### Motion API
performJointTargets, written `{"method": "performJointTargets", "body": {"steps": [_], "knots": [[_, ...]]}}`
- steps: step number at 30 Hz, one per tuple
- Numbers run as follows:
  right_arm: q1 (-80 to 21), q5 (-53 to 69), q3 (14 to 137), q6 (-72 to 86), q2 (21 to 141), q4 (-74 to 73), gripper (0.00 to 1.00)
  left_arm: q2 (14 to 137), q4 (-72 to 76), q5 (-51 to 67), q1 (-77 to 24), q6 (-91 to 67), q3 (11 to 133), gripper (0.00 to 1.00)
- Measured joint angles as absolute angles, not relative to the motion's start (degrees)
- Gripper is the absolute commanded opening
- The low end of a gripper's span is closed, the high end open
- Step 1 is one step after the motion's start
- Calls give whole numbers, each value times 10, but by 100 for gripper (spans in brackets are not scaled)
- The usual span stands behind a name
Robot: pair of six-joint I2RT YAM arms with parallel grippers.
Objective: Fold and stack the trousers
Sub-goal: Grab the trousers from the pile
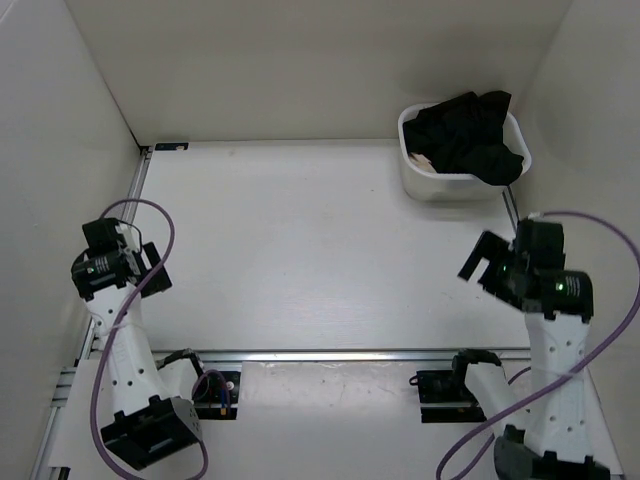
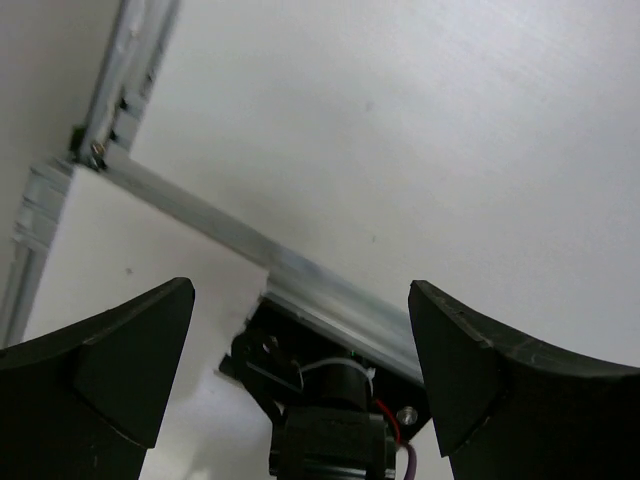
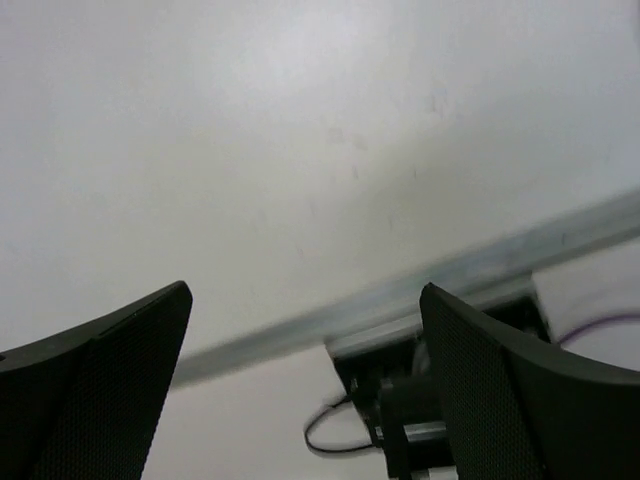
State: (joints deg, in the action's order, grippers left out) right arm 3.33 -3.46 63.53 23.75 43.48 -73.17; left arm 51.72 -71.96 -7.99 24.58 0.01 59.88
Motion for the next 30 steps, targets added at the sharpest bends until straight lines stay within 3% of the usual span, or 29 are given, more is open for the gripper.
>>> {"method": "performJointTargets", "body": {"steps": [9, 15, 21, 22, 23, 25, 26, 28, 30], "knots": [[25, -157, 1024, 213, 841, -486, 99, 643, -662, -79, 246, 0, 820, 100], [29, -199, 1430, 169, 1281, -427, 99, 725, -653, -51, 244, 0, 851, 100], [33, -197, 1344, 153, 1385, -391, 97, 776, -656, -37, 242, 0, 850, 100], [34, -191, 1346, 150, 1396, -387, 91, 782, -656, -37, 242, 0, 850, 100], [35, -184, 1346, 147, 1401, -384, 71, 787, -656, -37, 242, 0, 850, 100], [36, -170, 1347, 141, 1402, -380, 43, 793, -657, -38, 242, 0, 850, 100], [37, -166, 1347, 140, 1398, -375, 18, 794, -657, -38, 242, 0, 849, 100], [37, -164, 1331, 142, 1376, -355, 0, 795, -659, -39, 242, 0, 848, 99], [36, -166, 1305, 142, 1345, -346, 0, 795, -659, -39, 242, 0, 847, 97]]}}
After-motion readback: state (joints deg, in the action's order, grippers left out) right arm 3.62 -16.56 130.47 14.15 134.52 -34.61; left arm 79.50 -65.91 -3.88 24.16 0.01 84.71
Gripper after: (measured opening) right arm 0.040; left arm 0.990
